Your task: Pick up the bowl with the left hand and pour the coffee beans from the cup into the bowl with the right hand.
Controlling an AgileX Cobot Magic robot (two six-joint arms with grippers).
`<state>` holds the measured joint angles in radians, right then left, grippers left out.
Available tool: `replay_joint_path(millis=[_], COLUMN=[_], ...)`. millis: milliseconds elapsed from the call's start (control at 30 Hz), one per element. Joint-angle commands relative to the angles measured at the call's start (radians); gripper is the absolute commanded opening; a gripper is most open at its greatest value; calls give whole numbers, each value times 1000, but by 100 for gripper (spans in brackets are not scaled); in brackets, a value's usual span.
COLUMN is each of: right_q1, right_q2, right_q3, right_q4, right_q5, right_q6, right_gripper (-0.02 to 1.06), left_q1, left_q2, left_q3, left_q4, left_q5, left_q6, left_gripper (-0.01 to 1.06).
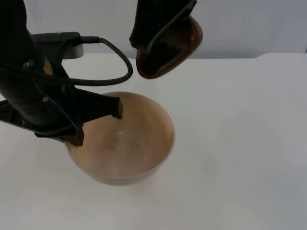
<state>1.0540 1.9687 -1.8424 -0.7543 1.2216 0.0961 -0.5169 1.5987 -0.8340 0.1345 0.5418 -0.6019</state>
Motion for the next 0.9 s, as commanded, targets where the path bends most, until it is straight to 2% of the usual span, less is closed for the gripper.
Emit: replay_joint_path(millis=[0, 33, 167, 300, 867], right_q1=[19, 33, 54, 94, 133], right_q2=[-19, -19, -19, -19, -19], right_q3=[-4, -4, -4, -4, 3], right_q4=[-66, -103, -142, -227, -266], right_q5=[-1, -1, -1, -1, -1], right_q6=[16, 19, 19, 19, -6], right_gripper=[0, 0, 0, 0, 0], left_q1=[-5, -5, -5, -5, -5], left_q2=[-11, -11, -11, -11, -11], left_q3=[3, 3, 3, 3, 3], left_q4=[0, 0, 0, 0, 0], left_q5=[-8, -8, -8, -10, -10], left_q6=[-10, -10, -10, -10, -10], left_gripper=[0, 0, 0, 0, 0])
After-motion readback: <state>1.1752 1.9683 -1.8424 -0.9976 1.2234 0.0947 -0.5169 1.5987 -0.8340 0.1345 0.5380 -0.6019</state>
